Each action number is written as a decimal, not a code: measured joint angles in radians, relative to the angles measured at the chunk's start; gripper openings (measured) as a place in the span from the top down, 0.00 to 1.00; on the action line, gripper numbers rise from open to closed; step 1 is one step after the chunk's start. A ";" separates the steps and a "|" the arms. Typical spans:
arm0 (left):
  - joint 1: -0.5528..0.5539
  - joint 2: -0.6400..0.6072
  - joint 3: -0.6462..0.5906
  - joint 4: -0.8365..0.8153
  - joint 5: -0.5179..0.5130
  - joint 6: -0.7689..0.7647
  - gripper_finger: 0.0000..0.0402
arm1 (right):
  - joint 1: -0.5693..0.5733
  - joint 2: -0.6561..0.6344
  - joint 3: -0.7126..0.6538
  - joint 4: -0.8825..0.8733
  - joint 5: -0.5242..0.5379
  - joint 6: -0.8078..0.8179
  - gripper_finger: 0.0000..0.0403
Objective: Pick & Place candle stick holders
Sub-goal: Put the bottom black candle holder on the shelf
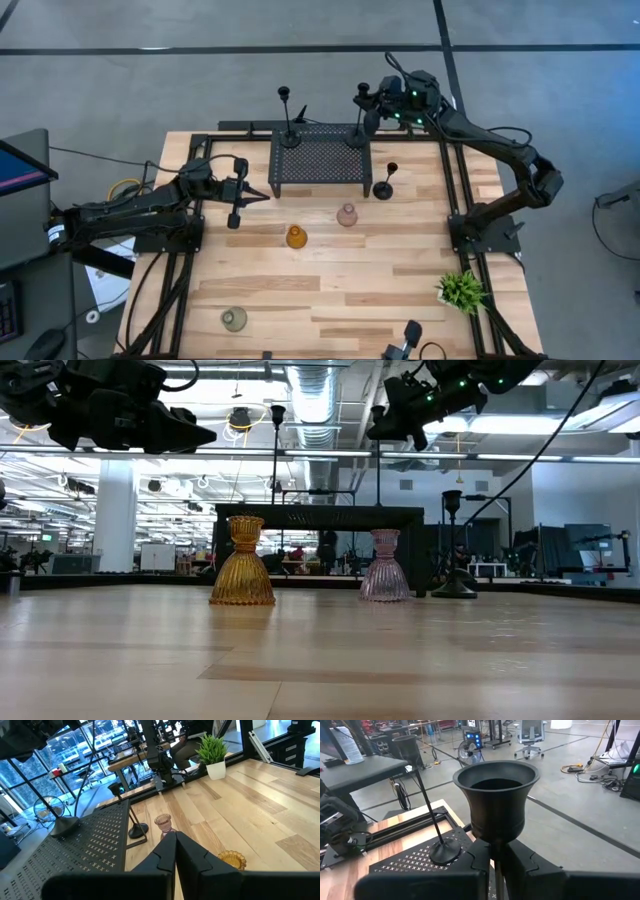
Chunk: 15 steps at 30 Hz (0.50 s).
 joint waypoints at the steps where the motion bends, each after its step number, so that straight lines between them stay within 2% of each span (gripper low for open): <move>1: 0.000 0.000 0.000 0.000 0.000 0.000 0.98 | 0.000 0.000 0.000 -0.001 0.000 0.000 0.93; 7: 0.000 0.000 0.000 0.000 0.000 0.000 0.99 | 0.000 -0.001 0.000 -0.001 0.000 -0.003 0.84; 15: 0.000 0.000 0.000 0.000 0.000 0.000 0.98 | 0.000 -0.001 0.000 0.017 0.000 -0.003 0.82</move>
